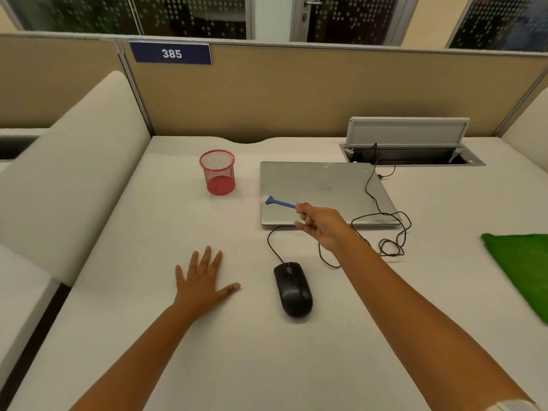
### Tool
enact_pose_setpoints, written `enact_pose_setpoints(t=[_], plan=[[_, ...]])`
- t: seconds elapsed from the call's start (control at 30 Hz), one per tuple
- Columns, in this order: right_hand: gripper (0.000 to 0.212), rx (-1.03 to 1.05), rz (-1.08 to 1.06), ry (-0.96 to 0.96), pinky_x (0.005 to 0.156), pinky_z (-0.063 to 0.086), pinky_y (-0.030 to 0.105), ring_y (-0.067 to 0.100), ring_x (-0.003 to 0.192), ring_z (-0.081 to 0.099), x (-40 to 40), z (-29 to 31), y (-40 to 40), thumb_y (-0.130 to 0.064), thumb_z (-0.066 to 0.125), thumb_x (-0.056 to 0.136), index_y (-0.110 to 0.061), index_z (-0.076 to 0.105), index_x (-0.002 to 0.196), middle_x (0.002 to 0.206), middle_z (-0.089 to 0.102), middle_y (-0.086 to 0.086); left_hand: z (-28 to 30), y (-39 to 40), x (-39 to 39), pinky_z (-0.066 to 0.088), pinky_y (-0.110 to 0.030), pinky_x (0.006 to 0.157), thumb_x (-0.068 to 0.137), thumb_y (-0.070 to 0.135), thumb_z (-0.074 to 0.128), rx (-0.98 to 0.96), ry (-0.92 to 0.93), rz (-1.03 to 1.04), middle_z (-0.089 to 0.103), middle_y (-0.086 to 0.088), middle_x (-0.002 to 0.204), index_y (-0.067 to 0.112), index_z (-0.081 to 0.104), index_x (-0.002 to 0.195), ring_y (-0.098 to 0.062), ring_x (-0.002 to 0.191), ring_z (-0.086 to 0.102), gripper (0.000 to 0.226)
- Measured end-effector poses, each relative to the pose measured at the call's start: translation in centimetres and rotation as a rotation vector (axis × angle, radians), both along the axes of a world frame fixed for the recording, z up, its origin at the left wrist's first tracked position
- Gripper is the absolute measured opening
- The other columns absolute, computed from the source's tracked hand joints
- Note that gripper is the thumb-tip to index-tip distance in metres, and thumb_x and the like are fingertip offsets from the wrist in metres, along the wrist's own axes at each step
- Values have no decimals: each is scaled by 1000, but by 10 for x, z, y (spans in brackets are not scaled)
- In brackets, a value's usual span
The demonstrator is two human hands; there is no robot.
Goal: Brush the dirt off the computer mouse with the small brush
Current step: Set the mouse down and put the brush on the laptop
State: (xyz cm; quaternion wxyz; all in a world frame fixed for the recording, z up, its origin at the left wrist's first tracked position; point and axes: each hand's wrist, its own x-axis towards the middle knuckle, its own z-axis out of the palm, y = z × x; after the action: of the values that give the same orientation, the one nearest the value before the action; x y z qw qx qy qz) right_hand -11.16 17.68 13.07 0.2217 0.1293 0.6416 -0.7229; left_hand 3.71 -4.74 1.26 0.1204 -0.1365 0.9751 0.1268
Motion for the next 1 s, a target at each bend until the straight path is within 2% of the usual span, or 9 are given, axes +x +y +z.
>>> enact_pose_setpoints(t=[0.23, 0.4, 0.5, 0.57, 0.7, 0.77, 0.83, 0.9, 1.0], plan=[[12, -43, 15, 10, 63, 57, 22, 10, 48, 45, -44, 19, -78, -11, 67, 81, -2, 62, 74, 61, 50, 4, 1, -1, -6, -15, -60, 104, 48, 91, 4, 10, -133, -35, -39, 5, 141, 27, -26, 138, -24, 132, -34, 115], [14, -102, 18, -24, 63, 58, 23, 9, 43, 45, -73, 15, -126, -12, 67, 81, -2, 62, 74, 60, 51, 3, 2, -4, -9, -17, -60, 102, 62, 90, 19, 8, -187, -47, -41, 2, 142, 24, -31, 135, -26, 130, -37, 110], [12, -131, 34, -48, 73, 58, 28, 8, 41, 45, -88, 9, -148, -11, 66, 82, -2, 62, 74, 59, 51, 3, 2, -5, -9, -17, -60, 101, 46, 96, 5, 22, -230, -74, -47, 1, 135, 20, -38, 127, -26, 127, -40, 120], [12, -131, 70, -43, 72, 58, 27, 6, 37, 46, -96, 9, -161, -9, 65, 82, -1, 61, 75, 59, 50, 3, -1, -5, -10, -18, -61, 101, 37, 97, -1, 35, -221, -70, -49, 1, 132, 21, -40, 125, -25, 122, -45, 123], [20, -95, 107, -30, 73, 57, 29, 7, 45, 48, -104, 8, -177, -17, 67, 84, 1, 58, 83, 62, 52, 6, -4, -5, -11, -18, -61, 100, 49, 94, 11, 34, -220, -55, -49, -1, 131, 21, -40, 125, -24, 119, -47, 117], [34, -76, 147, -17, 80, 56, 33, 12, 58, 56, -101, 7, -177, -29, 62, 87, 4, 57, 90, 70, 57, 9, -3, -5, -11, -19, -60, 100, 57, 92, 19, 28, -220, -58, -50, 0, 130, 20, -40, 125, -24, 119, -46, 115], [58, -60, 230, -7, 89, 53, 38, 23, 83, 64, -94, 6, -172, -45, 48, 91, 9, 53, 111, 92, 64, 16, -2, -7, -12, -19, -60, 100, 61, 90, 26, 23, -233, -69, -50, 0, 130, 20, -40, 125, -25, 120, -46, 115], [74, -57, 347, 45, 96, 48, 41, 30, 109, 60, -82, 4, -161, -58, 28, 91, 4, 47, 126, 119, 59, 19, -2, -10, -14, -19, -60, 100, 63, 89, 29, 16, -248, -101, -50, 1, 130, 21, -39, 126, -26, 123, -44, 115], [81, 81, 520, 218, 107, 35, 44, 29, 127, 47, -56, 2, -141, -65, 16, 88, -5, 40, 136, 140, 47, 15, 2, -17, -19, -18, -59, 101, 61, 89, 27, -7, -259, -160, -47, 1, 133, 26, -32, 134, -27, 128, -40, 113]])
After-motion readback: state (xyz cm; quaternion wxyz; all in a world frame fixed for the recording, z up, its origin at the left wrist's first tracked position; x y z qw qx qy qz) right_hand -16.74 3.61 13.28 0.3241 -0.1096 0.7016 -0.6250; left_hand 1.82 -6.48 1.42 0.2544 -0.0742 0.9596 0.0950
